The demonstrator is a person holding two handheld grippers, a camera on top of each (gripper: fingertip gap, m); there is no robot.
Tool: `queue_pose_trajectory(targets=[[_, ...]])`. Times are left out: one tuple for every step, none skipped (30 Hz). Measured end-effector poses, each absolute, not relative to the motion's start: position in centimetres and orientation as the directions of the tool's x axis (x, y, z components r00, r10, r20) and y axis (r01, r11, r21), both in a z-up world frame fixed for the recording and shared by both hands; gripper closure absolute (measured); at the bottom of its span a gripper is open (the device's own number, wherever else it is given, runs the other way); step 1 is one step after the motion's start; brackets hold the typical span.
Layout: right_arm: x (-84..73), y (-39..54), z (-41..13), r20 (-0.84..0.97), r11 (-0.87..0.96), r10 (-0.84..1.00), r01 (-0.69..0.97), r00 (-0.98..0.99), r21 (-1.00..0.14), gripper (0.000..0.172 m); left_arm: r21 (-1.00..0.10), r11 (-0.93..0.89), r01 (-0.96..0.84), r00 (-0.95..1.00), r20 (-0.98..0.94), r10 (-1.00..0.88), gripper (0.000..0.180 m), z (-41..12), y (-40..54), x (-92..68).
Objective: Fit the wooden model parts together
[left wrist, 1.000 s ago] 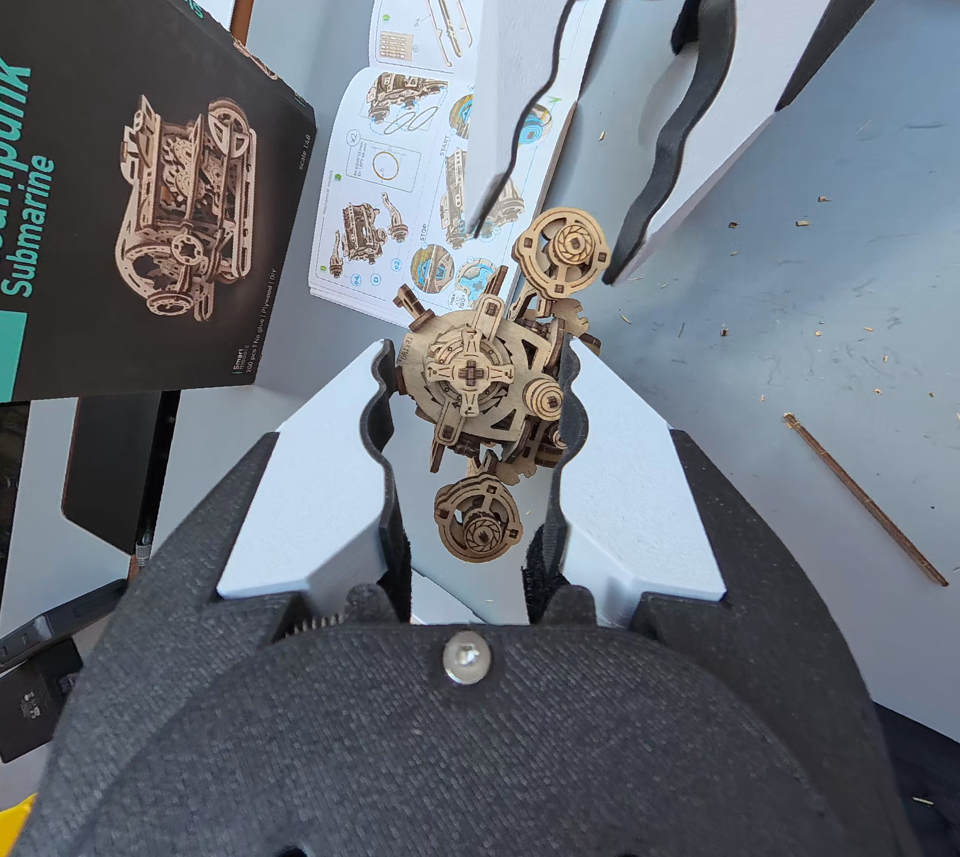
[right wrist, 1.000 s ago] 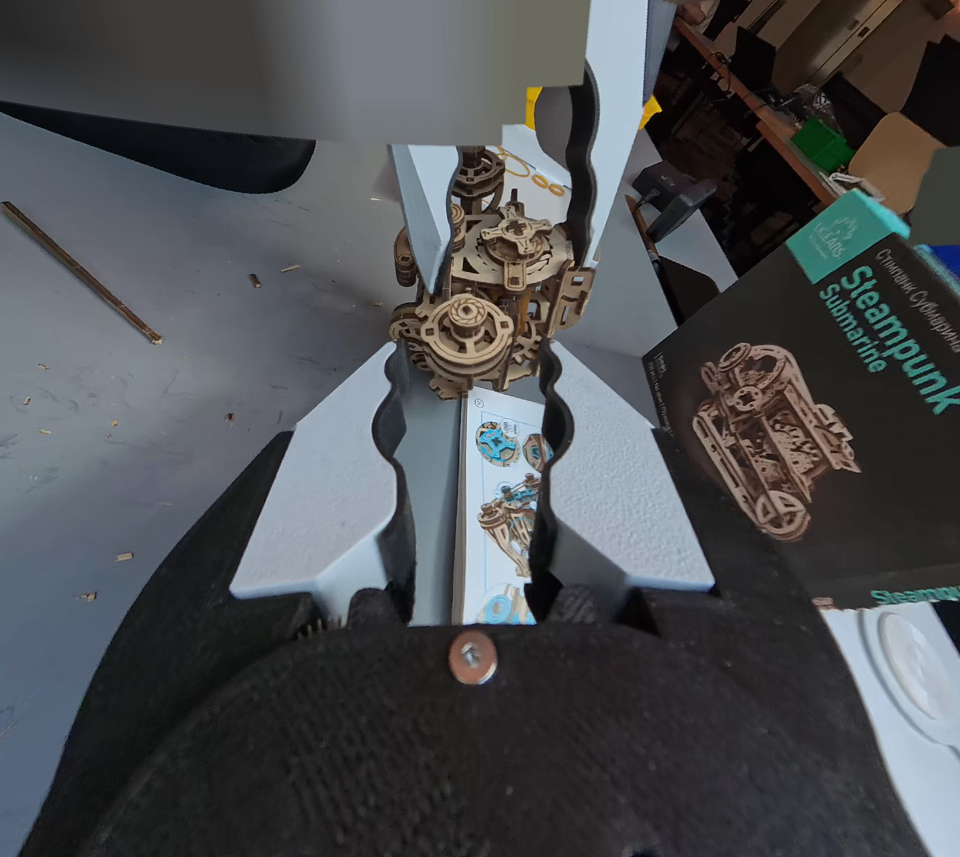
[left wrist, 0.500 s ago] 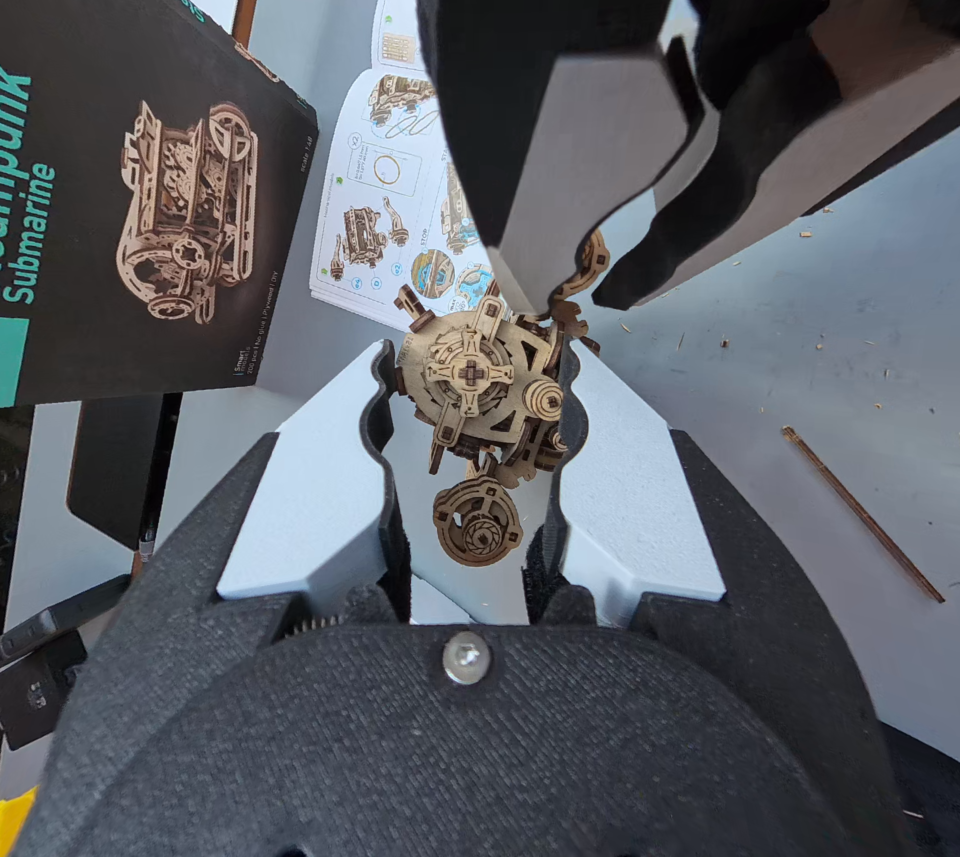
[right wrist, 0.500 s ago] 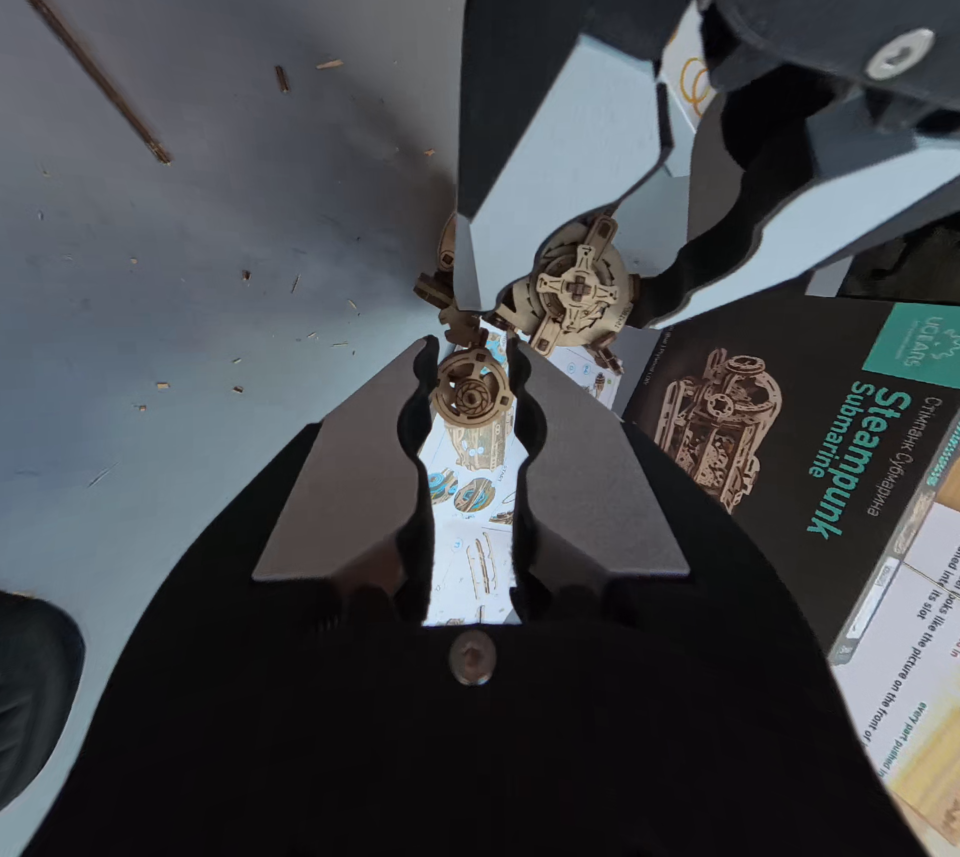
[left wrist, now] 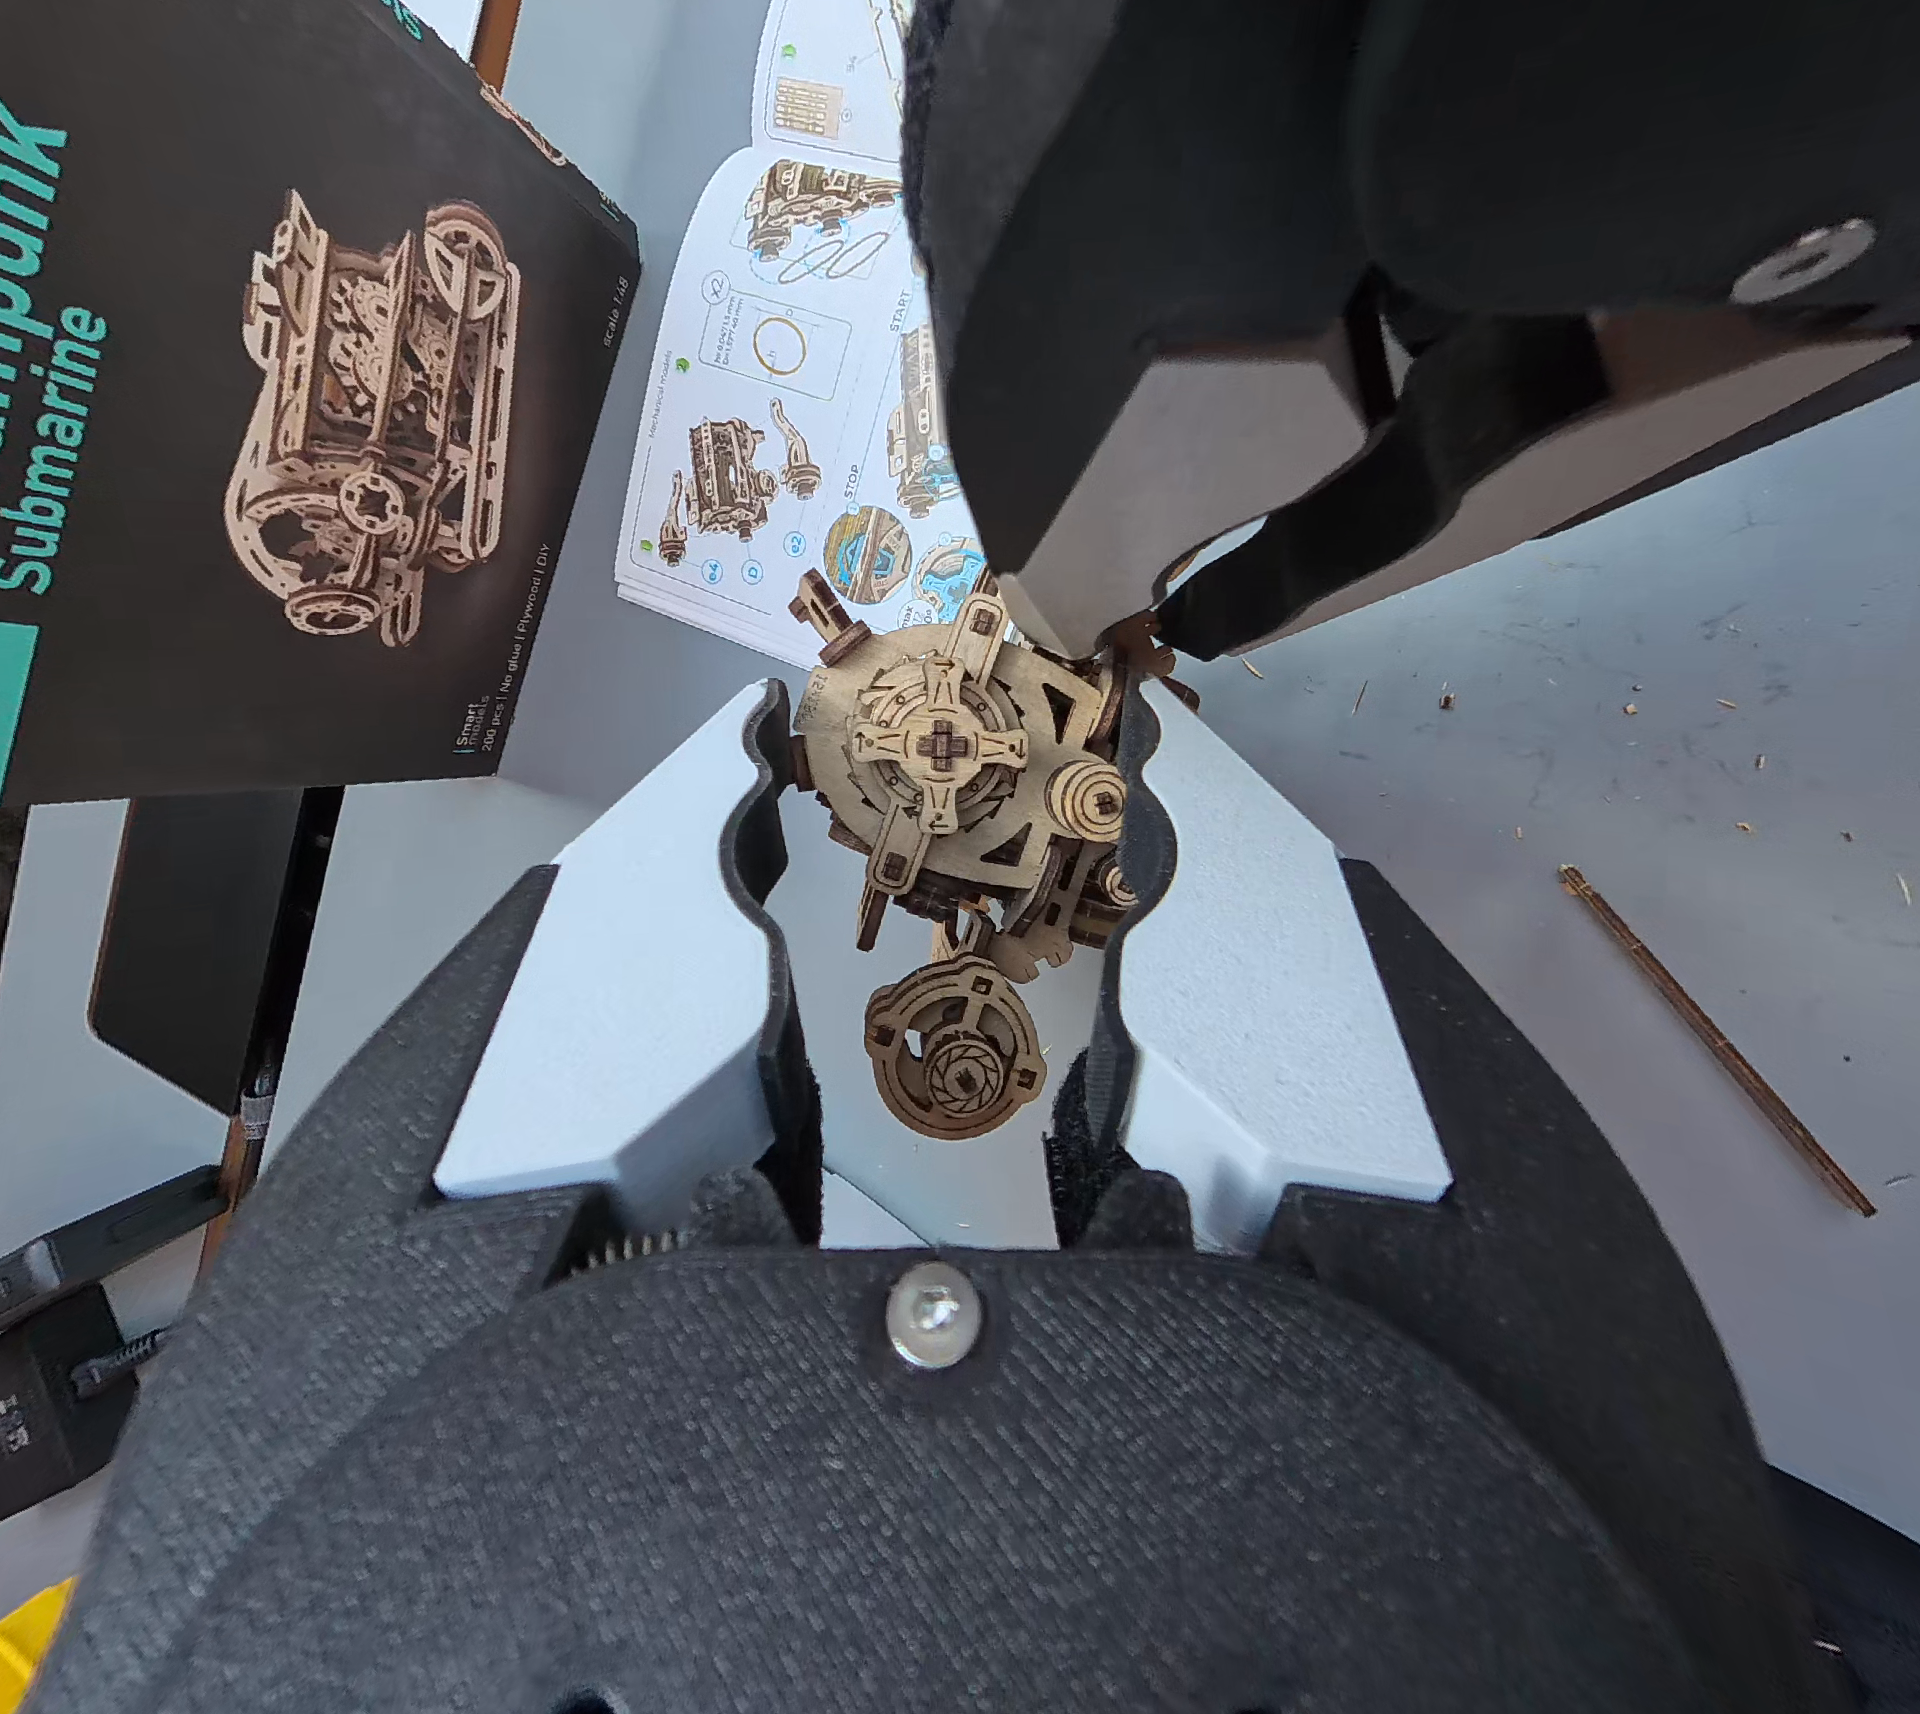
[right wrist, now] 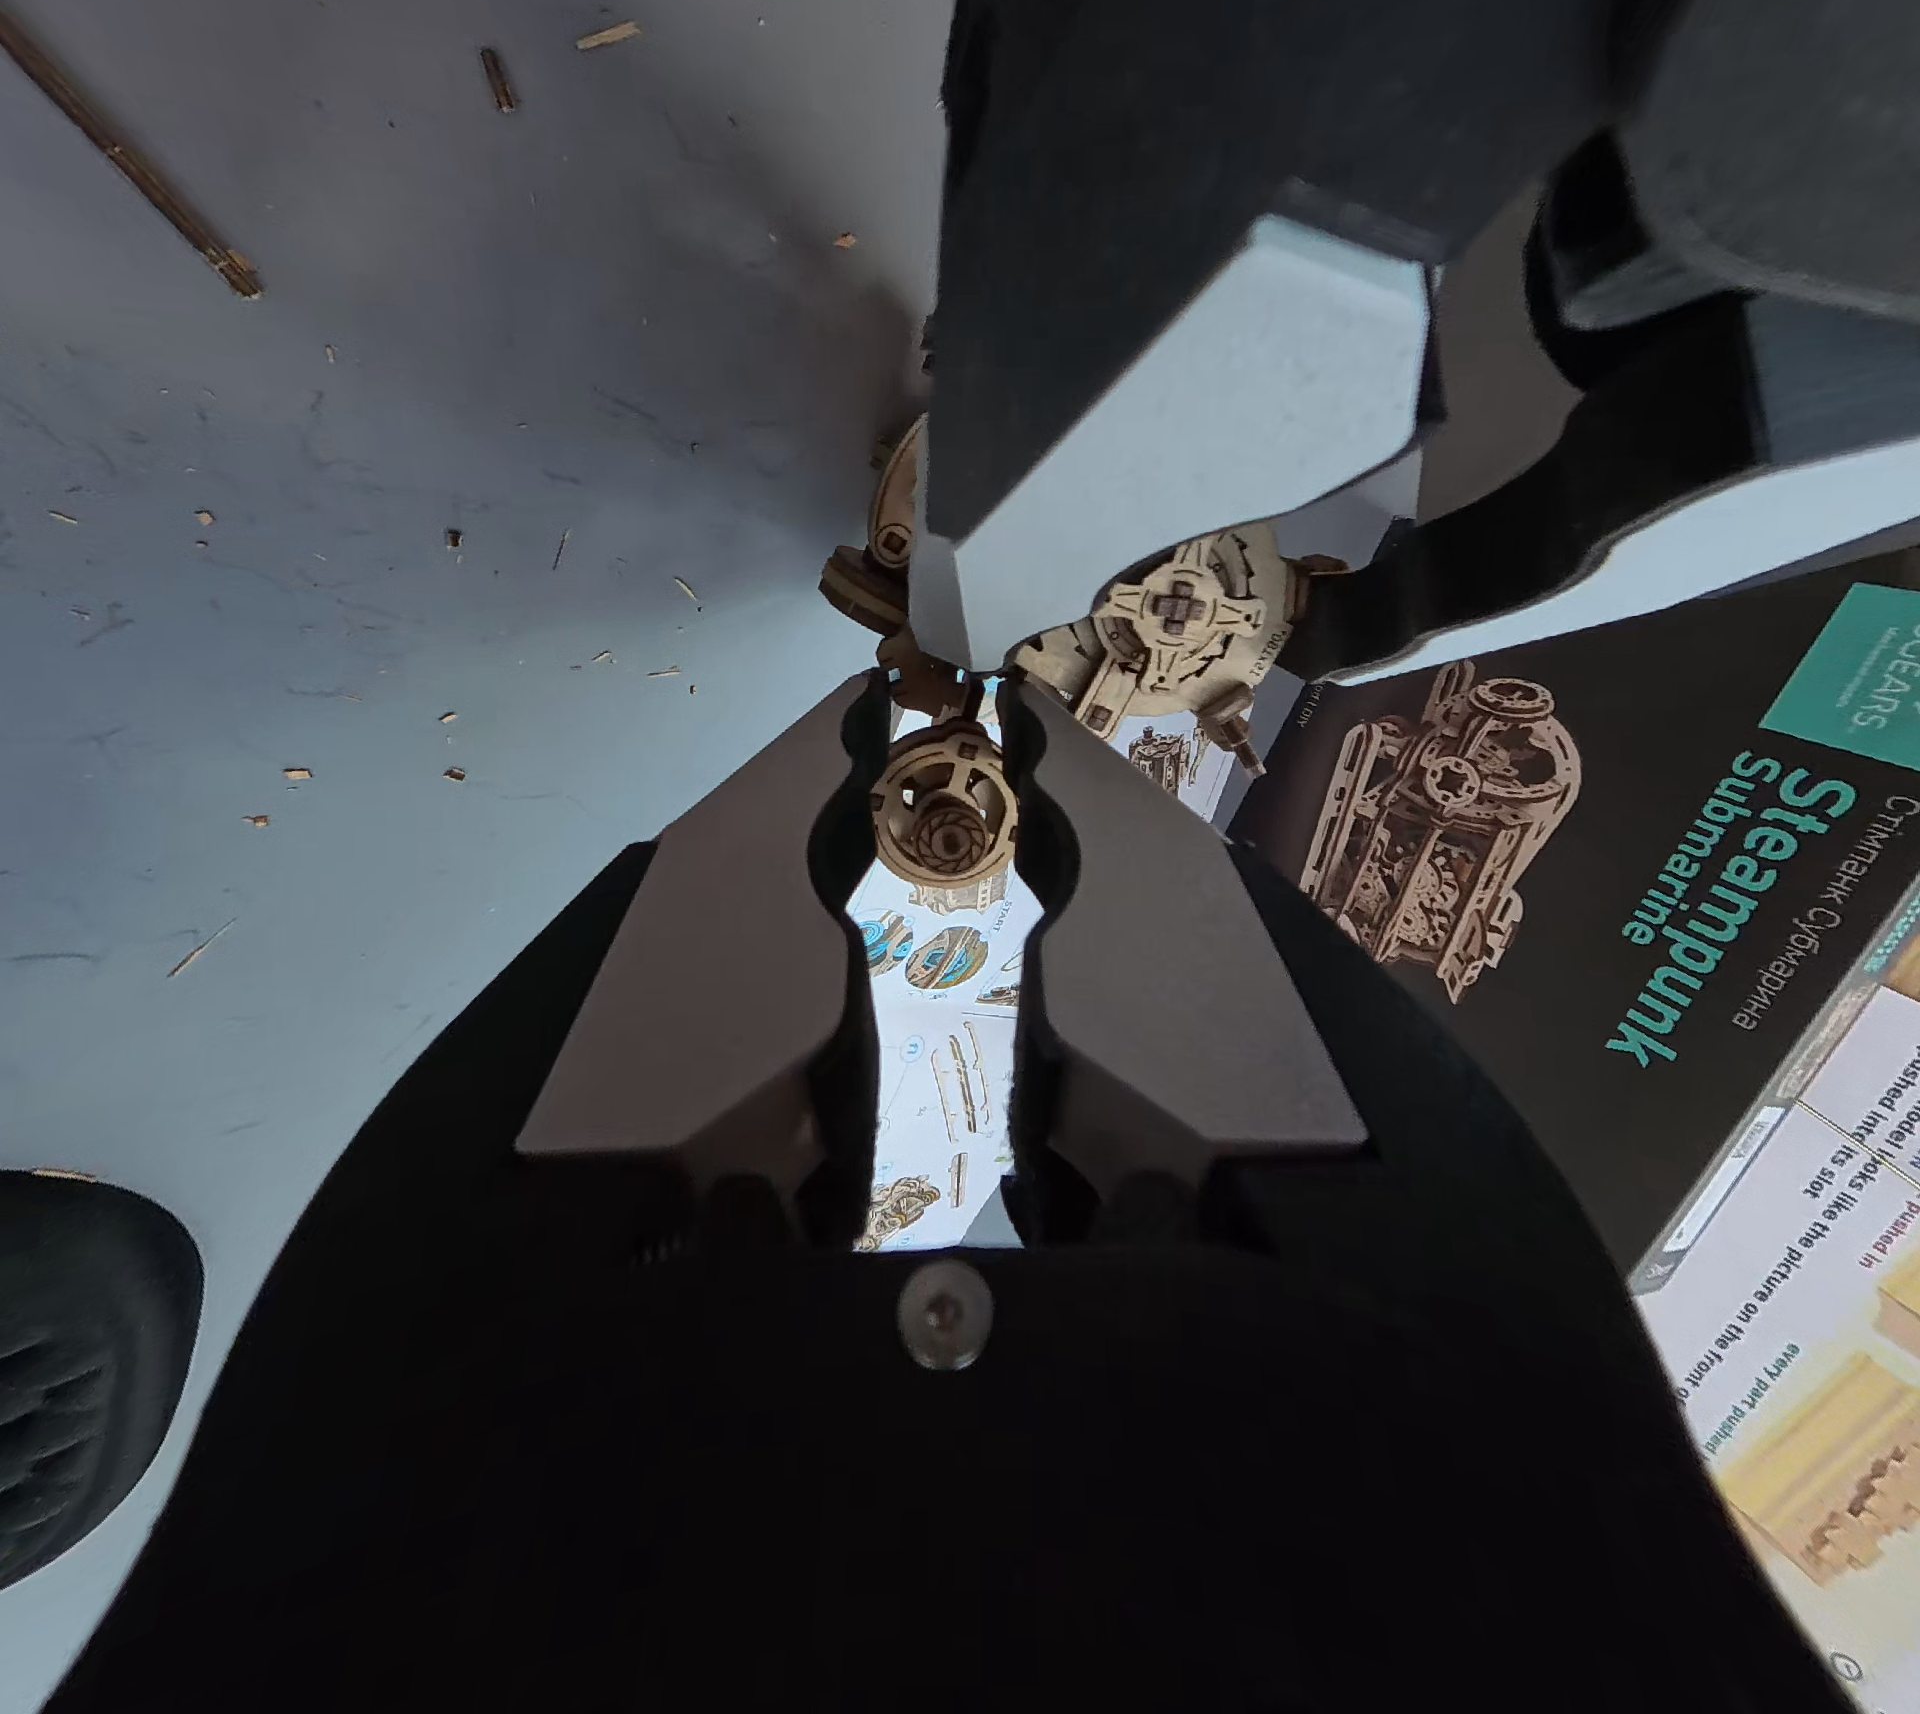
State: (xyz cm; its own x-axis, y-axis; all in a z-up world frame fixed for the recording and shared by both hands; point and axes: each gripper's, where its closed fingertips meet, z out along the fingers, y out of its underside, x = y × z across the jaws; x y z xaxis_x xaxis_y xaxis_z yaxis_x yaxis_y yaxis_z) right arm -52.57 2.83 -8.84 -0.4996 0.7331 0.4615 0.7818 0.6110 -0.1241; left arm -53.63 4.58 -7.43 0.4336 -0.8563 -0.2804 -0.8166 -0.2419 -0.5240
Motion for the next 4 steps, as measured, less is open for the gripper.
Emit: queue_pose_trajectory(targets=[[-52.54,2.84,-8.86,0.464,0.614,0.729,0.780,-0.503,-0.120,0.151,-0.523,-0.241,-0.817,0.433,-0.281,-0.857,0.118,-7.44,4.60,-53.61],[-52.52,2.85,-8.87,0.465,0.616,0.727,0.779,-0.505,-0.116,0.152,-0.522,-0.241,-0.818,0.432,-0.281,-0.857,0.118,-7.44,4.61,-53.58],[-52.50,2.89,-8.88,0.466,0.617,0.725,0.779,-0.508,-0.111,0.152,-0.522,-0.241,-0.819,0.432,-0.282,-0.857,0.118,-7.44,4.62,-53.58],[-52.49,2.91,-8.87,0.465,0.618,0.723,0.779,-0.510,-0.108,0.152,-0.521,-0.242,-0.818,0.432,-0.282,-0.857,0.118,-7.44,4.65,-53.58]])
